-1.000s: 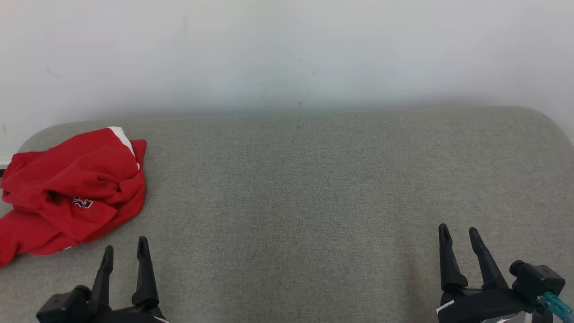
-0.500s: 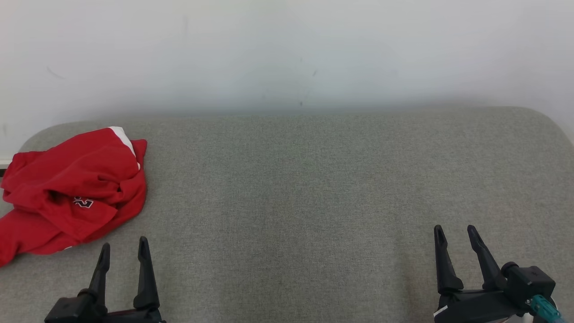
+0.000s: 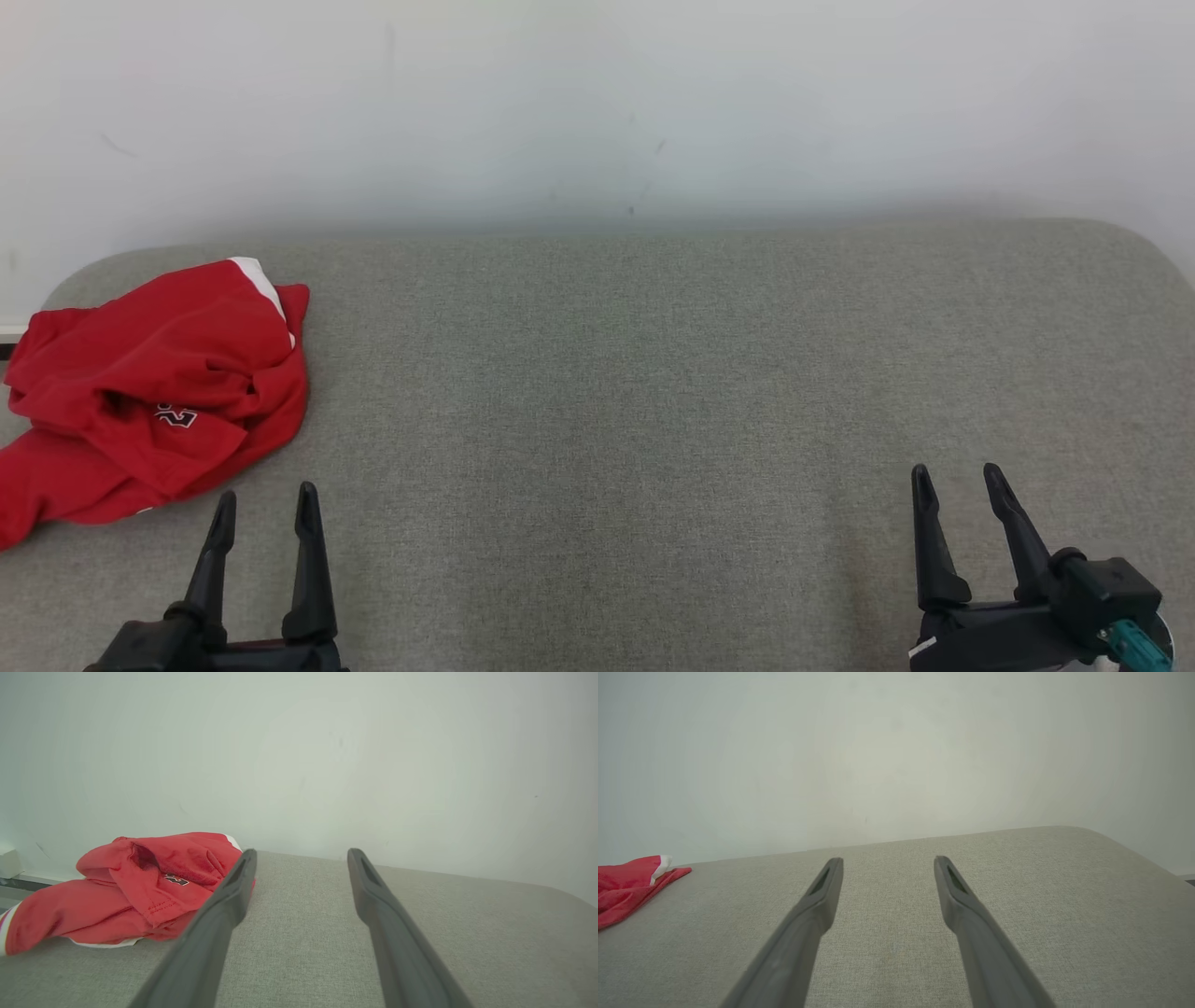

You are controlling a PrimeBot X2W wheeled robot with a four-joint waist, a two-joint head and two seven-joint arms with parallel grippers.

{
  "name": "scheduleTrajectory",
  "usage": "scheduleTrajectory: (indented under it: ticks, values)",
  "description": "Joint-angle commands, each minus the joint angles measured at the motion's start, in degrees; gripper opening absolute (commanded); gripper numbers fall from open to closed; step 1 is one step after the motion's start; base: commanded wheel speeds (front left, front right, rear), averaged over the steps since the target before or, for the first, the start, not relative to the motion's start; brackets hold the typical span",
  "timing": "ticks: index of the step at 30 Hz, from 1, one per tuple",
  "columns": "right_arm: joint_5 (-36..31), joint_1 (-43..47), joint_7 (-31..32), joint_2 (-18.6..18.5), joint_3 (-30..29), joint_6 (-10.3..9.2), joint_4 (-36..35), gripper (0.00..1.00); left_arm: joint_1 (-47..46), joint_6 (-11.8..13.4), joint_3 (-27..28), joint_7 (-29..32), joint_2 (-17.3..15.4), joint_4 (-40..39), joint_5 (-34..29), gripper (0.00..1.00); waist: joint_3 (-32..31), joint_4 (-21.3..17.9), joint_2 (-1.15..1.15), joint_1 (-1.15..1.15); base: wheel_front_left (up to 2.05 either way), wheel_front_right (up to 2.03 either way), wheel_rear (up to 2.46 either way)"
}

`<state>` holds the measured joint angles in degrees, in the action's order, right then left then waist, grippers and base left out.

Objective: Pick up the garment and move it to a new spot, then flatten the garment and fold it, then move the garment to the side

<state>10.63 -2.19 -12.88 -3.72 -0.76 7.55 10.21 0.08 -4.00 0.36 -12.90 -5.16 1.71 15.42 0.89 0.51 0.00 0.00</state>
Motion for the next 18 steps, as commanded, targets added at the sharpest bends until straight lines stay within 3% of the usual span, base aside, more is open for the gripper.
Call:
scheduleTrajectory:
  ticks: [1,18]
  values:
    - [0.1,0.6,-0.4,0.1,-0.2,-0.1,0.0,1.0,0.8,-0.2,0.1,-0.3,0.2,-0.4,-1.6,1.0,0.0,0.0,0.0,0.0,0.0,0.0,0.0]
    - [-0.1,0.6,-2.2,-1.3,2.0,-0.12,2.0,1.0,0.9,-3.0,0.9,-2.2,1.0,0.0,-7.0,1.0,0.2,1.0,0.0,0.0,0.0,0.0,0.0]
